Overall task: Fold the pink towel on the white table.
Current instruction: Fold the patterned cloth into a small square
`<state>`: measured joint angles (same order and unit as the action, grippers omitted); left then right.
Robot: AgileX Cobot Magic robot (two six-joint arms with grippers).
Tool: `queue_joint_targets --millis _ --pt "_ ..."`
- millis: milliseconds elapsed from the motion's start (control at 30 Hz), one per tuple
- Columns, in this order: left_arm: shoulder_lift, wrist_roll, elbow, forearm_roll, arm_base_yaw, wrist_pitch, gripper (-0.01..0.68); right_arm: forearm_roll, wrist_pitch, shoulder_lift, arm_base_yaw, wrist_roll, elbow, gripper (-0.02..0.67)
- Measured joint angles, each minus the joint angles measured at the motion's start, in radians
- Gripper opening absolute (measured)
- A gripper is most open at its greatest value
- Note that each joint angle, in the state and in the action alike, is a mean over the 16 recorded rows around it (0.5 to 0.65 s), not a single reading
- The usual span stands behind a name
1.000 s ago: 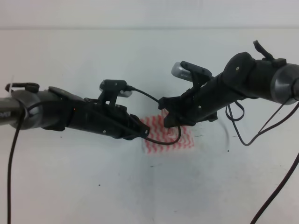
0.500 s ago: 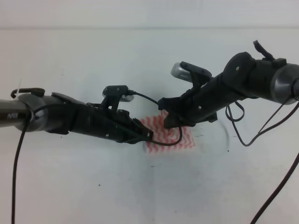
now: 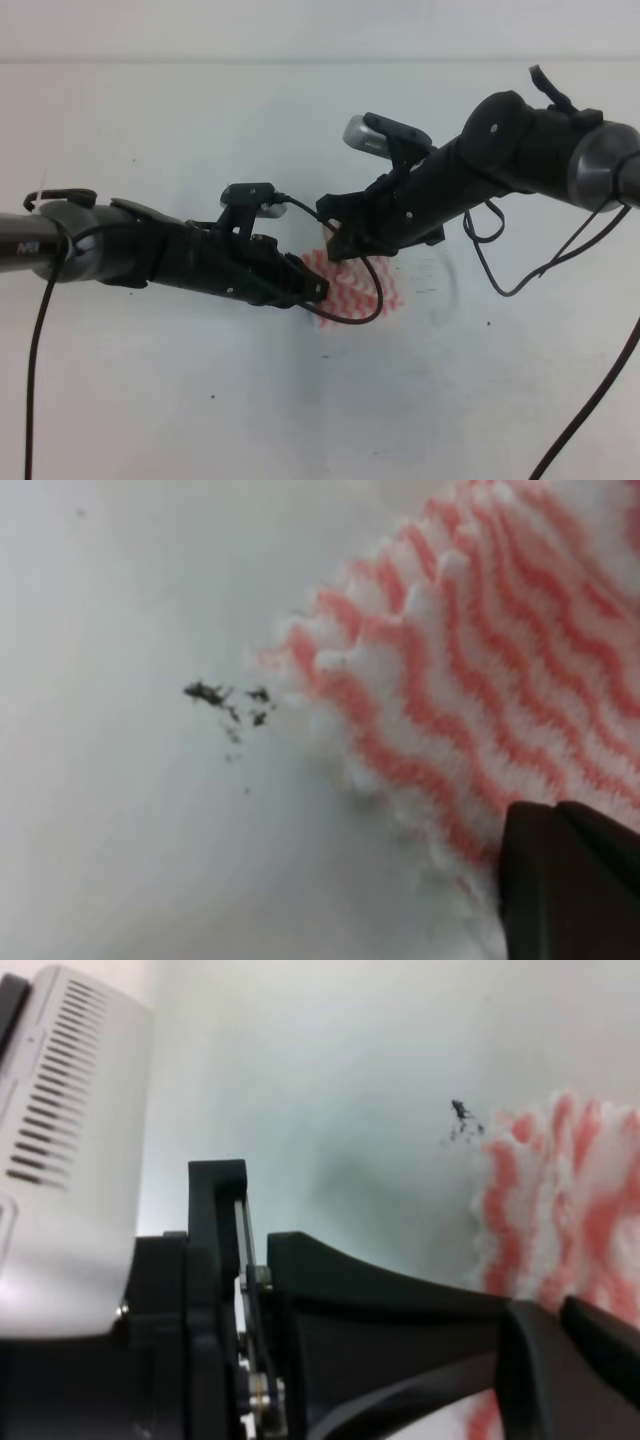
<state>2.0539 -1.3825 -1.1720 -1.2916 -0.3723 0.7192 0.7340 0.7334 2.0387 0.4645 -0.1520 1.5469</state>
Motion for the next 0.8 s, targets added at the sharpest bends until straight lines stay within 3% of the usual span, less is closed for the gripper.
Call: queue_joint_targets --millis 800 --pt "-0.012 -0.001 0.000 -0.001 0.000 0.013 -0.006 0.002 -0.016 0.050 0.009 0.003 0.001 -0.017"
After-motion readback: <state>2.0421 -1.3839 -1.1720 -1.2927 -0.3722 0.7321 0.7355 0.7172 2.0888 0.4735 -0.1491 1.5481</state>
